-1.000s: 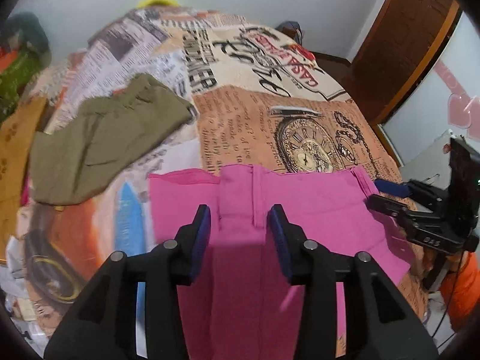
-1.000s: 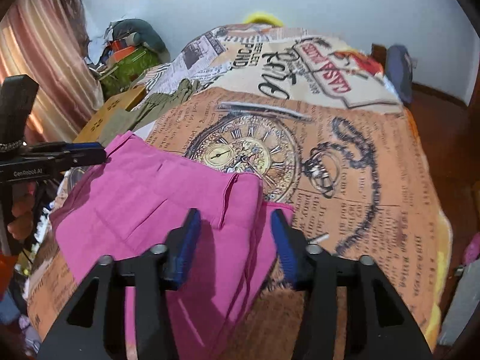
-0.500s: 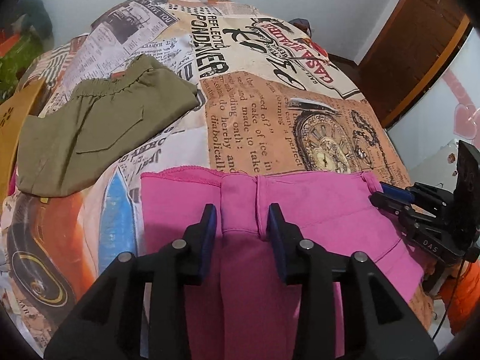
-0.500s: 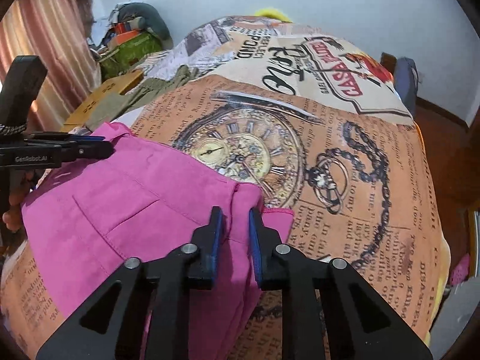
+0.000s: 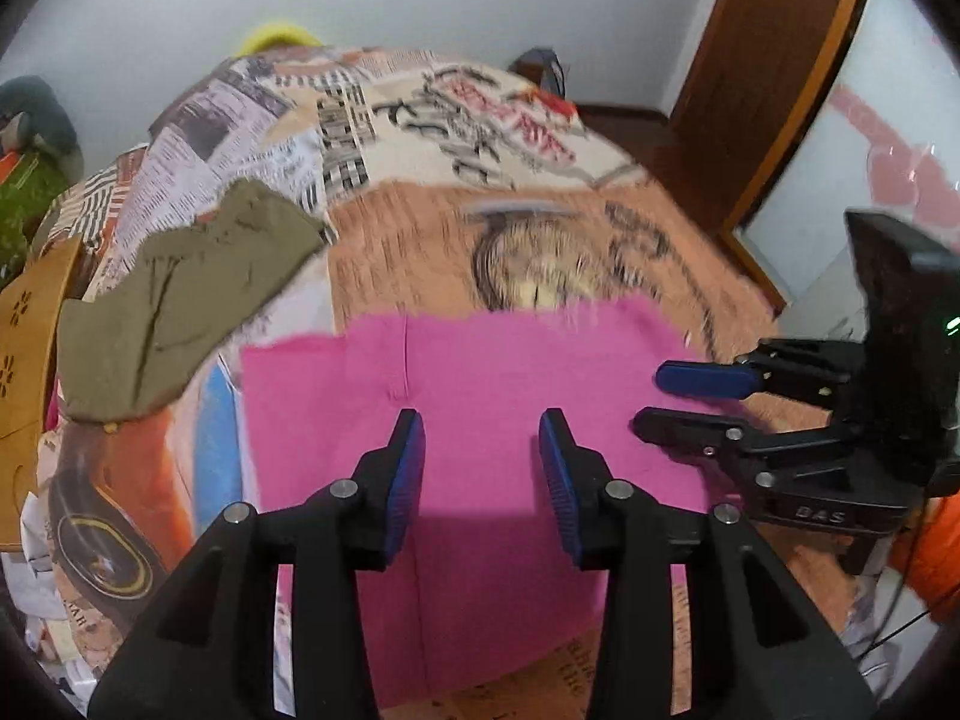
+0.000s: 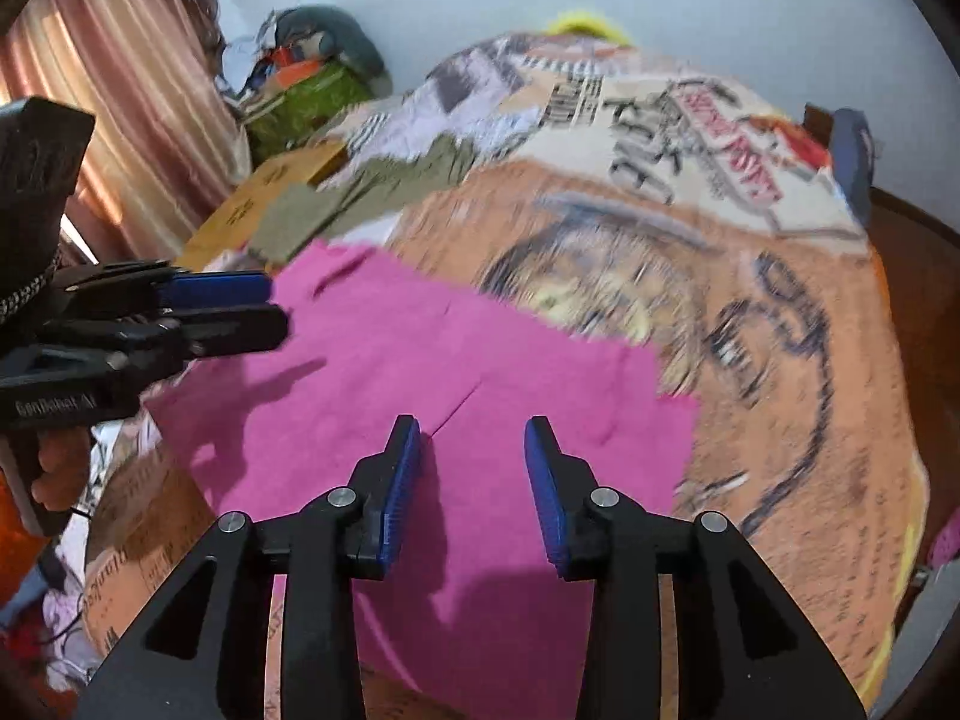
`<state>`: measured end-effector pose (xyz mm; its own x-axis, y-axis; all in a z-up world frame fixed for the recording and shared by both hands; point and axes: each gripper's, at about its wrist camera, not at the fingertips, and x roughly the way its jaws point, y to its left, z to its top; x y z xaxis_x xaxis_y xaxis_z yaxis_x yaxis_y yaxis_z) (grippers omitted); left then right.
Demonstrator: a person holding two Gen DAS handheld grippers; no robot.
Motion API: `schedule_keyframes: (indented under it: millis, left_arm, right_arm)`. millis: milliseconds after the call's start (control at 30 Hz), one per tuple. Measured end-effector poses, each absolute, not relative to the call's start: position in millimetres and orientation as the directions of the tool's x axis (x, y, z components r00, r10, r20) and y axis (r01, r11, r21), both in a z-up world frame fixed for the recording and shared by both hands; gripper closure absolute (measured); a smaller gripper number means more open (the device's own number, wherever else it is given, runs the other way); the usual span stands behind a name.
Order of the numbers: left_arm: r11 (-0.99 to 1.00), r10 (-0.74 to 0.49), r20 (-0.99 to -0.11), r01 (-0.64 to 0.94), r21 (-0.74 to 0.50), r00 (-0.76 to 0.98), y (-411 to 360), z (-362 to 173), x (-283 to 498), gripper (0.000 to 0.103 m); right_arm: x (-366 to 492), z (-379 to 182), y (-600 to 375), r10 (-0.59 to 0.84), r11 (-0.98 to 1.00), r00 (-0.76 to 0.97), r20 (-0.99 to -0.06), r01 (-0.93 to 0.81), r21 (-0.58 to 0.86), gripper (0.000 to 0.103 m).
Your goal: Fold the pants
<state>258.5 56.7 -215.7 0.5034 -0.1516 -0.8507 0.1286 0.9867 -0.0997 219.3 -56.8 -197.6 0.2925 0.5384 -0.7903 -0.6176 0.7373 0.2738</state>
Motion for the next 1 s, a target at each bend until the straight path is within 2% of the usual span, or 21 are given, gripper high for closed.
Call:
schedule_keyframes:
  millis: [133, 267, 467, 633, 700, 800, 900, 933, 1000]
  left_arm:
    - [0.989, -0.122, -0.840, 0.137, -0.057, 0.529, 53.9, -227.5, 242.4, 0.062]
    - [0.990, -0.116, -0.832, 0.132, -0.052, 0.542, 64.6, -223.0, 224.3, 0.062]
    - [0.998, -0.052, -0.844, 0.066, -0.020, 0.534, 91.5, -231.8, 194.2, 0.060]
    - [0.998, -0.054, -0.845, 0.006, -0.060, 0.532, 114.5, -231.4, 177.2, 0.060]
    - [0.997, -0.060, -0.845, -0.004, -0.073, 0.531, 118.2, -227.4, 178.8, 0.060]
    - [0.998, -0.050, -0.836, 0.000, -0.060, 0.546, 116.7, -218.3, 186.5, 0.060]
    - [0.996, -0.075, -0.837, 0.005, -0.086, 0.543, 115.1, -214.9, 202.4, 0.052]
    - [0.995, -0.082, -0.835, -0.001, -0.098, 0.545, 114.9, -215.4, 209.3, 0.045]
    - [0.994, -0.084, -0.830, -0.015, -0.111, 0.551, 115.9, -218.0, 219.4, 0.039]
  right_arm:
    - [211.7, -195.7, -68.0, 0.534, 0.746, 0.290, -0.794, -0.603, 0.282, 0.068]
    - [194.2, -194.1, -81.8, 0.489, 0.758, 0.310, -0.815, -0.614, 0.220, 0.068]
    - [179.5, -195.0, -117.2, 0.470, 0.801, 0.340, -0.814, -0.552, 0.231, 0.064]
    - [183.8, -198.8, -130.8, 0.505, 0.807, 0.318, -0.803, -0.503, 0.308, 0.064]
    - [186.3, -194.0, -128.0, 0.498, 0.811, 0.331, -0.802, -0.505, 0.296, 0.064]
    - [190.0, -182.3, -123.6, 0.485, 0.818, 0.387, -0.785, -0.517, 0.250, 0.058]
    - [201.4, -180.0, -121.2, 0.476, 0.830, 0.413, -0.776, -0.502, 0.242, 0.050]
    - [205.2, -182.1, -120.6, 0.470, 0.837, 0.422, -0.776, -0.492, 0.239, 0.049]
    - [213.8, -189.8, -120.0, 0.456, 0.849, 0.418, -0.786, -0.469, 0.244, 0.049]
